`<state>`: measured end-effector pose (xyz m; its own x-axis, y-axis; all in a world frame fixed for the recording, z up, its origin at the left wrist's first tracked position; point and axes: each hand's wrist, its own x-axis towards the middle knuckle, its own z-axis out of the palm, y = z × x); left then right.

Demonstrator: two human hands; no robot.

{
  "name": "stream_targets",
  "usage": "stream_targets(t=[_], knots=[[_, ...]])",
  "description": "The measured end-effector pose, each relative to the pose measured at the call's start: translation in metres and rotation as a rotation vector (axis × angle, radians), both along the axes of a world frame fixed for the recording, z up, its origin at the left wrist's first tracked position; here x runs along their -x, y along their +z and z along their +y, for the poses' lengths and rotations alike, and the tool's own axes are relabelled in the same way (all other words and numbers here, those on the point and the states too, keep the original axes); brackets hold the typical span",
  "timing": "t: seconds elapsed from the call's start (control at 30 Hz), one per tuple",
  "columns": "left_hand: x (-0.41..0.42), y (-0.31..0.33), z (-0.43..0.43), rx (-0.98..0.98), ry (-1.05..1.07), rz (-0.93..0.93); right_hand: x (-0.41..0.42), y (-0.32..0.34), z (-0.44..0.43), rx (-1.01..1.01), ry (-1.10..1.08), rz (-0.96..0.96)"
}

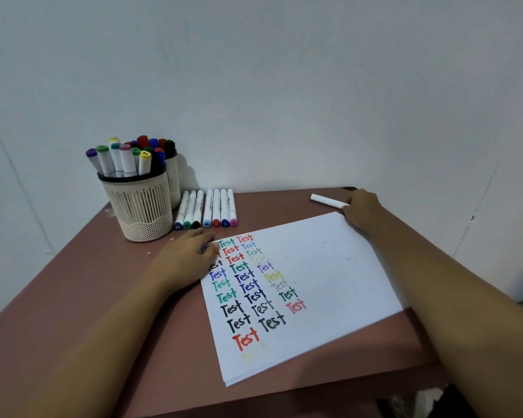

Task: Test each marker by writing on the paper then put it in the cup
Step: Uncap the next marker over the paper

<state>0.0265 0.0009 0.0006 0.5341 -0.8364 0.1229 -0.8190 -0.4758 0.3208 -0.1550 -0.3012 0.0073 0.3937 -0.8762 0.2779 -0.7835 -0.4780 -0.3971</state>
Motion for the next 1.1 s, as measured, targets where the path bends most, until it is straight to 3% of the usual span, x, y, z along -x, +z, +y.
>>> stream_targets(t=[0.2, 0.47, 0.6, 0.7, 0.87, 1.1], knots=[[-0.001, 0.0, 0.001, -0.011, -0.006, -0.005, 0.0, 0.001, 0.001, 0.05, 0.012, 0.032], [0.004, 0.002, 0.002, -0.018, -0.001, 0.002, -0.035, 0.03, 0.061, 0.136, 0.131, -0.085], [0.006, 0.005, 0.004, -0.014, -0.005, -0.008, -0.08, 0.032, 0.117, -0.031, 0.337, -0.199], [0.007, 0.006, 0.005, -0.009, -0.006, -0.013, -0.111, 0.016, 0.148, -0.234, 0.364, -0.24], [0.009, 0.006, 0.006, 0.01, -0.01, -0.025, -0.126, 0.005, 0.174, -0.066, 0.301, -0.052], [0.007, 0.004, 0.005, 0.002, -0.009, -0.035, -0.128, 0.009, 0.171, -0.043, 0.244, -0.022]])
